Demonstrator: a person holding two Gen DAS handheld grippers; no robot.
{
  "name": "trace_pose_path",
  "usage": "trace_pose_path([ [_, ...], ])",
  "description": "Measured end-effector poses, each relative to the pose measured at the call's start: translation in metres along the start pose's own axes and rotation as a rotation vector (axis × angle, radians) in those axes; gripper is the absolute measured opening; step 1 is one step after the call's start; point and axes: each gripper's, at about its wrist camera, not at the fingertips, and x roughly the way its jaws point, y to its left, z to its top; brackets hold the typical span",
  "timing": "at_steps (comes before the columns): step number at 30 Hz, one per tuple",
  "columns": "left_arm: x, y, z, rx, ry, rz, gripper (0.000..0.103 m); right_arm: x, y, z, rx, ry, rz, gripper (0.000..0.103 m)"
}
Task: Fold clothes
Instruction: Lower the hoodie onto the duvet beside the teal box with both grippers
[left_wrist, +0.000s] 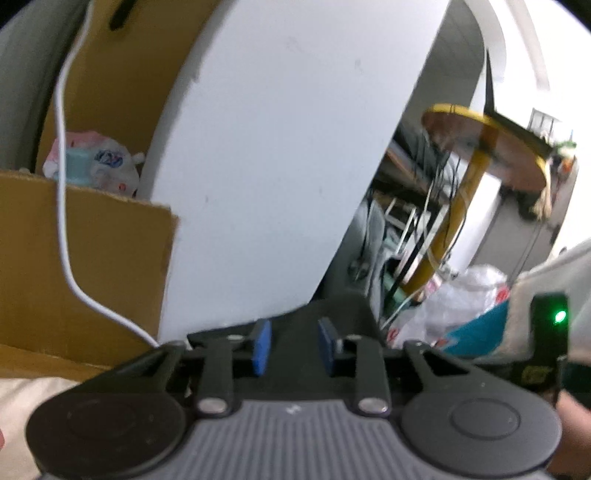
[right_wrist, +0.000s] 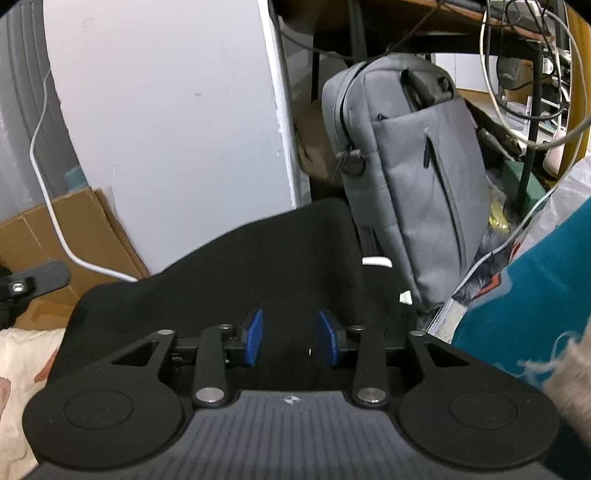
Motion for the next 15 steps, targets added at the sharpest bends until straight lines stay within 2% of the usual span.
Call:
trace_pose_path([
  [3,0.013,0.012,-0.009,-0.03,0.031,0.035,0.021,0.008,-0.002,-0.008,-0.01,0.027,0.004,0.044],
  [8,0.027,0.024,-0.019,-0.046,0.06,0.031,0.018,0.016,-0.012,-0.019,-0.002,0.059,0.0,0.046],
  [11,0.038,0.028,-0.024,-0.039,0.07,0.027,0.009,0.019,-0.017,-0.021,0.005,0.053,-0.001,0.051],
  [15,0.051,0.038,-0.03,-0.051,0.067,0.032,0.002,0.025,-0.018,-0.024,0.0,0.039,-0.009,0.055],
])
